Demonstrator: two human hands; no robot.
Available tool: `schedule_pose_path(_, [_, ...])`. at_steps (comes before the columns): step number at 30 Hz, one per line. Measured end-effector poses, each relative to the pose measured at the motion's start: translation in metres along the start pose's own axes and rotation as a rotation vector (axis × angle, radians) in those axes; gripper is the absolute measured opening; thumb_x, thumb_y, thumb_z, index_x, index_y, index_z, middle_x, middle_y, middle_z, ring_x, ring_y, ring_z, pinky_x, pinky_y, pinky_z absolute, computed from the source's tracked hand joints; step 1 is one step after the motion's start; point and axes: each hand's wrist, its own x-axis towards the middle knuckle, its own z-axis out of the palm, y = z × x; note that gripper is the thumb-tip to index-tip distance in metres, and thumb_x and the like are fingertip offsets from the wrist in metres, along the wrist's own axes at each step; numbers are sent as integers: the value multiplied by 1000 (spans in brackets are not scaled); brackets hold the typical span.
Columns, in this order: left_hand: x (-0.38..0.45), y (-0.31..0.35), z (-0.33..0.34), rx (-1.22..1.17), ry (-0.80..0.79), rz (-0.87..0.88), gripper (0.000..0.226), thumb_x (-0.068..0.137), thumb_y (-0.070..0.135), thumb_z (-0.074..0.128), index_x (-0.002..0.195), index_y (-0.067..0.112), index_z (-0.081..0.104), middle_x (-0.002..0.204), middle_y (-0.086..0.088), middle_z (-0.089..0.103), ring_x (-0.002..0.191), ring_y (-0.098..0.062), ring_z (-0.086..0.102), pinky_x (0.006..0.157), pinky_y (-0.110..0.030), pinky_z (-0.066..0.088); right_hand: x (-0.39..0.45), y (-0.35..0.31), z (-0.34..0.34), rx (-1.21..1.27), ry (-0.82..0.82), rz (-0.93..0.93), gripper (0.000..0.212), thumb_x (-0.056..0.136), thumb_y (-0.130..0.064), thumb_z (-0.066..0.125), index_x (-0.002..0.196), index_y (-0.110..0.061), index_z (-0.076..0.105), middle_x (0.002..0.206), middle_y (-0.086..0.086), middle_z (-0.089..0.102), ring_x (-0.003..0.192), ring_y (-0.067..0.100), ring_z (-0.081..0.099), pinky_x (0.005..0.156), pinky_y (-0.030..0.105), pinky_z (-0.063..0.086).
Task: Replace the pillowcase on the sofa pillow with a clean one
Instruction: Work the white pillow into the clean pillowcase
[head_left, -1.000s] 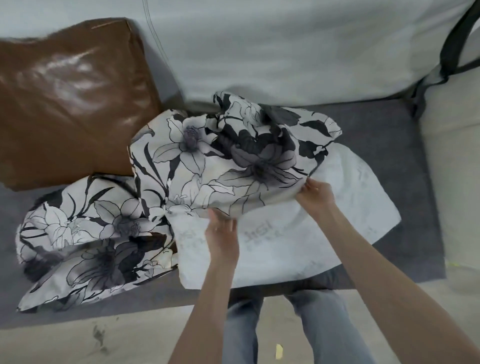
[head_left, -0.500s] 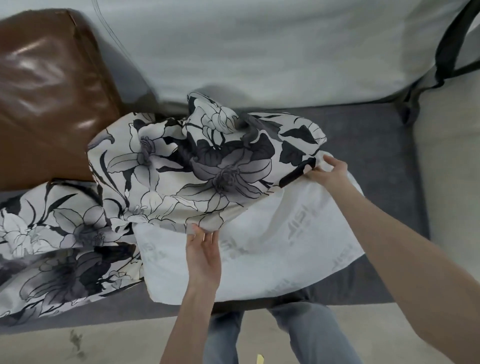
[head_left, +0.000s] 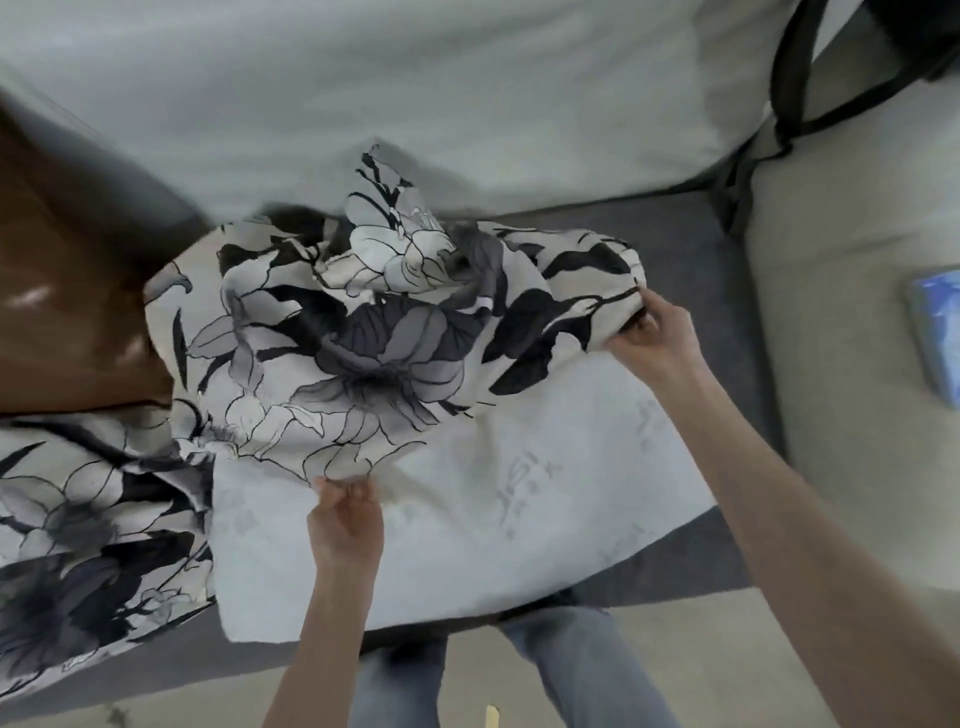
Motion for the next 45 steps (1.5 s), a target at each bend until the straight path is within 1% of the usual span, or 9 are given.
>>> schedule_pose_path(6, [-40,-53,43,347,-311,-167,15,67,12,72,72,20,60,72,5,64,84,-17,61,95,-31,44,-34,24,-50,-38,104,-3,23,101,-18,43,102,-5,61,103,-4,73,103,14,63,96,22,47])
schedule_pose_path(9, [-46,-94,55,248,-457,-391,29,87,5,38,87,15,65,103,-3,69,115,-23,59,107,-41,37,-25,-14,-26,-31,-59,21,23,95,-18,53,88,-6,72,70,0,72,76,13,68,66,22,57])
schedule_pose_path(12, [-37,-130,76,428,-511,-371,35,85,-8,37,87,11,67,98,-6,71,105,-24,66,96,-38,48,-25,2,-41,-38,-177,-11,17,89,-22,60,101,-12,68,89,-2,68,89,15,67,84,25,55])
schedule_pose_path(15, [-41,-153,94,516,-457,-353,42,86,-10,40,55,8,62,63,-6,60,74,-25,62,95,-43,46,-21,30,-74,127,86,73,34,98,-16,47,131,-10,53,120,-8,64,111,17,63,88,24,53])
schedule_pose_path(19, [-55,-160,107,473,-449,-342,22,93,10,53,74,14,63,74,-1,67,83,-20,67,96,-37,48,-41,-3,-73,188,-47,33,25,95,-14,51,82,-9,72,70,1,74,64,12,72,60,25,58])
schedule_pose_path(32, [-21,-68,29,501,-121,-60,42,74,-15,35,47,10,57,57,1,57,64,-16,56,69,-22,45,-41,34,-155,54,133,-1,25,96,1,35,109,6,55,122,14,57,107,26,58,99,34,45])
schedule_pose_path(36, [8,5,18,660,71,52,39,89,-12,36,64,13,52,65,4,53,65,-9,53,71,-18,45,-44,53,-132,-499,242,-226,49,79,4,53,126,13,44,88,8,59,81,16,58,74,28,53])
schedule_pose_path(39, [26,43,9,612,99,52,35,86,-19,37,73,11,51,75,-1,52,77,-11,52,86,-22,46,-50,91,-95,-1377,374,-721,61,64,5,55,123,-1,45,109,14,49,97,30,48,84,41,46])
schedule_pose_path(45, [44,61,11,974,112,211,24,78,-12,57,66,10,58,67,-4,56,60,-15,47,52,-15,43,-65,240,-3,-2179,-551,-1182,58,53,0,63,109,-11,53,108,11,48,95,30,49,81,40,46])
